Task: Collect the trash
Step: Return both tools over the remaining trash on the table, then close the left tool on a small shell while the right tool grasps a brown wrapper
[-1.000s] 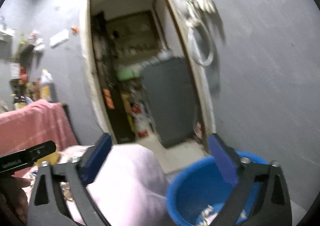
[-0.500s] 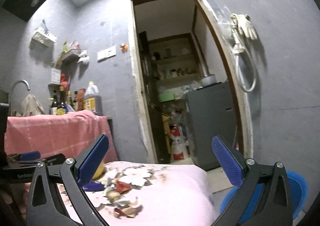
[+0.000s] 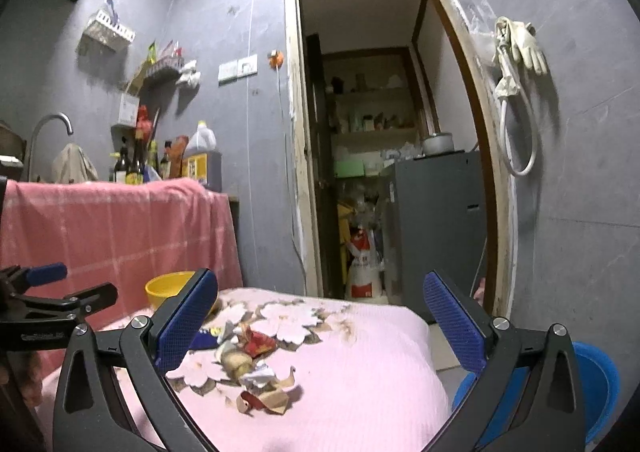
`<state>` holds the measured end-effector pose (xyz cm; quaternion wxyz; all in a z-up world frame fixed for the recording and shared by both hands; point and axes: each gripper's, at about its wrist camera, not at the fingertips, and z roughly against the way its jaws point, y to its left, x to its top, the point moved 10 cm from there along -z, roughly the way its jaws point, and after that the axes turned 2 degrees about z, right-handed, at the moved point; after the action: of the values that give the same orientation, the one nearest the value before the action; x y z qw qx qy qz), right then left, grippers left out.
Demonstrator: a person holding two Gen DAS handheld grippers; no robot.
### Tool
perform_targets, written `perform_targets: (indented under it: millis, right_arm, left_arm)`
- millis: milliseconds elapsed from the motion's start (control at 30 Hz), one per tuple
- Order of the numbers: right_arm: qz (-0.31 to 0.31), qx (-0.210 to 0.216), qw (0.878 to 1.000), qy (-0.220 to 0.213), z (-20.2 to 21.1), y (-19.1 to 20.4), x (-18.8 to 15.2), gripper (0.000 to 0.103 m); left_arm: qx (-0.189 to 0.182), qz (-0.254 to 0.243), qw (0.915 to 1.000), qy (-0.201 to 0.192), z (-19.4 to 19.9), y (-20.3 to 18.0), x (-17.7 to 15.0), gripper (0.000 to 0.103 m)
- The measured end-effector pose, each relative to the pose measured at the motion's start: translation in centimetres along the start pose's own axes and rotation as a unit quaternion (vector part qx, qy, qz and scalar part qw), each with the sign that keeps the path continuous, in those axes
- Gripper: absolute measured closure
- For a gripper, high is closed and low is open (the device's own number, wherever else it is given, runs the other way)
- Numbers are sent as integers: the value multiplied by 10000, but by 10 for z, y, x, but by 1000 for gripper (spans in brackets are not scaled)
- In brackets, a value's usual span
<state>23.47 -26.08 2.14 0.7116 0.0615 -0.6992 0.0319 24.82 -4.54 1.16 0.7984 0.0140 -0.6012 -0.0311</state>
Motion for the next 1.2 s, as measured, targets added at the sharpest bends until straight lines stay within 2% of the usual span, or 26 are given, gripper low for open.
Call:
perform_targets:
  millis: [200, 300, 400, 633, 733, 833, 900, 1100, 1200]
  right_arm:
    - [117, -67, 9990, 418, -12, 1, -19, 0]
    - [108, -76, 9980, 618, -18, -1, -26, 0]
    - [39, -111, 9968, 793, -22, -6, -32, 0]
    - [-78, -267, 9907, 1331, -32, -19, -49, 0]
    - [-66, -244, 9878, 1533, -37, -21, -56, 0]
    - [-60, -113, 9850, 1722, -41, -19, -64, 3]
    - [-53, -3, 9823, 1873, -45, -17, -70, 13]
    - [-95, 239, 9744, 2234, -49, -12, -84, 32]
    - [-50, 443, 9714, 2332, -49, -4, -87, 36]
  left_arm:
    - [-150, 38, 9993, 344, -17, 7, -14, 1]
    - [-274, 149, 9974, 653, -29, 8, -22, 1]
    - [-461, 236, 9932, 1039, -40, 5, -32, 2]
    - [-737, 374, 9835, 1610, -62, -7, -47, 2]
    - [-907, 477, 9775, 1842, -73, -14, -51, 6]
    - [-1144, 580, 9697, 2078, -83, -22, -54, 22]
    - [-1327, 609, 9641, 2216, -89, -30, -56, 39]
    - [-1758, 583, 9492, 2545, -105, -54, -63, 63]
    - [-1850, 627, 9458, 2593, -113, -60, -62, 66]
